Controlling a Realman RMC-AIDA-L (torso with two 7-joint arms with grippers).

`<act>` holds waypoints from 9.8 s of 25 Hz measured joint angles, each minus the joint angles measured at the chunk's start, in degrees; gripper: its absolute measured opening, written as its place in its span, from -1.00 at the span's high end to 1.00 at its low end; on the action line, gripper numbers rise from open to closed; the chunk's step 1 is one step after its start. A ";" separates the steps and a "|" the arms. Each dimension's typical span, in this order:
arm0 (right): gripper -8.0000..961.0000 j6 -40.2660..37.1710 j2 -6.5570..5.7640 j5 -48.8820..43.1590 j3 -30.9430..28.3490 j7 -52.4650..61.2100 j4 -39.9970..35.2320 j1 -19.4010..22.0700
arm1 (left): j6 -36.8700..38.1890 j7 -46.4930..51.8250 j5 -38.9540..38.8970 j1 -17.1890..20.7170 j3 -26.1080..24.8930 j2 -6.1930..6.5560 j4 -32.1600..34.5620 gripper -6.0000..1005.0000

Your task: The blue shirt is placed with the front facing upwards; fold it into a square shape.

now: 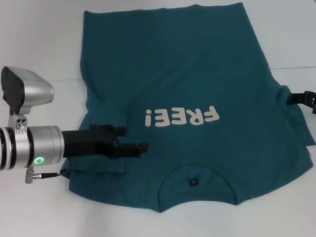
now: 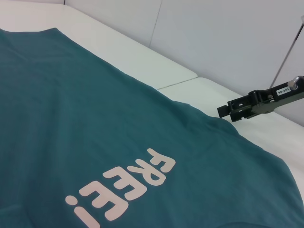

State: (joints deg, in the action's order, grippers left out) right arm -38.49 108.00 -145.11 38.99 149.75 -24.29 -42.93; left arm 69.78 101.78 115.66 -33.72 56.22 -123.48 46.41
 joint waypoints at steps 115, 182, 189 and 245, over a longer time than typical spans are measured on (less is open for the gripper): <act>0.85 -23.96 2.22 -5.37 2.46 -2.60 -21.47 -6.24 | -0.15 -0.02 0.00 -0.04 -0.27 0.00 -0.44 -0.81; -0.02 -17.81 9.35 -23.02 34.01 -15.29 -28.66 2.89 | -0.04 0.71 -0.01 0.13 -0.04 -0.10 -0.55 -0.81; 0.32 -15.52 9.16 -23.01 34.09 -14.42 -25.37 1.59 | -0.01 0.71 0.00 0.13 -0.06 -0.09 -0.60 -0.80; 0.94 -41.22 11.39 -22.82 33.76 1.75 -29.74 -8.70 | 0.00 0.70 0.00 -0.17 -0.04 0.18 -0.33 -0.81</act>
State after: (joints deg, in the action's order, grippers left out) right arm -79.71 119.39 -167.93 72.75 151.49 -54.03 -51.63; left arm 69.78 102.48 115.66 -33.89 56.17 -123.30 46.08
